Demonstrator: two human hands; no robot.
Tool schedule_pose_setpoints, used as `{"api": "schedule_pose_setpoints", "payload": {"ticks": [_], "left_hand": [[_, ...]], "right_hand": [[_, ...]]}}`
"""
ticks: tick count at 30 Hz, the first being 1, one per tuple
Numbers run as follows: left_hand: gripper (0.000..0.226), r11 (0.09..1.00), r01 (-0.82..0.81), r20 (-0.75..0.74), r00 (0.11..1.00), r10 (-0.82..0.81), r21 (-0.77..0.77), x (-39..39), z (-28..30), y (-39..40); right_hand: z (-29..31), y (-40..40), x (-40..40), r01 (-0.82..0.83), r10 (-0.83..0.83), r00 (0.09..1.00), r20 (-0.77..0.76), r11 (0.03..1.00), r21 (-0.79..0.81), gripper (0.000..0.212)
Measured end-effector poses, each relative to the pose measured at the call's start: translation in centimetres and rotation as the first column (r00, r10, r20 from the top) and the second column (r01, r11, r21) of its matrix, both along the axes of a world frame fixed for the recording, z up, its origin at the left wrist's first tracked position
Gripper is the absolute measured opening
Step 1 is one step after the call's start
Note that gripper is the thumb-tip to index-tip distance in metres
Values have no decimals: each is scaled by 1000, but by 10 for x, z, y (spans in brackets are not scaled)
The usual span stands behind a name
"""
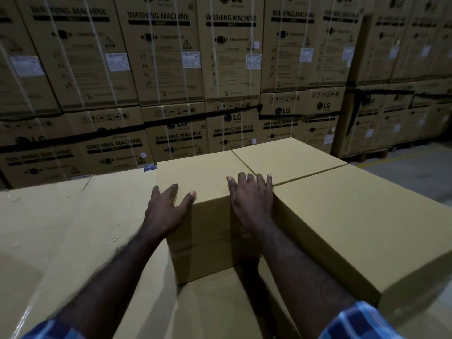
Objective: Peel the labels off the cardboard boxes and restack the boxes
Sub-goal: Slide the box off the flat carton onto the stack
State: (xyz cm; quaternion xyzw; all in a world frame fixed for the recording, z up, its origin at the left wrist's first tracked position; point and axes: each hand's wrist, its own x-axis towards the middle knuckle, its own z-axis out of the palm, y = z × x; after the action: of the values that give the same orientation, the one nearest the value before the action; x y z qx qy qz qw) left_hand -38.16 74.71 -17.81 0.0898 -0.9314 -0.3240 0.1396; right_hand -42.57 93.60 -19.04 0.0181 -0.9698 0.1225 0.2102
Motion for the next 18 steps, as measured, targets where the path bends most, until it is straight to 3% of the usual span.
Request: {"api": "schedule_pose_setpoints", "payload": {"ticks": [6, 18], "left_hand": [[74, 999, 34, -22, 999, -35, -24, 4, 2, -1], [66, 980, 76, -261, 957, -124, -185, 63, 36, -12]], "right_hand": [[6, -1, 7, -18, 19, 1000, 18, 999, -36, 59], [53, -44, 60, -159, 136, 979, -150, 975, -156, 60]]}}
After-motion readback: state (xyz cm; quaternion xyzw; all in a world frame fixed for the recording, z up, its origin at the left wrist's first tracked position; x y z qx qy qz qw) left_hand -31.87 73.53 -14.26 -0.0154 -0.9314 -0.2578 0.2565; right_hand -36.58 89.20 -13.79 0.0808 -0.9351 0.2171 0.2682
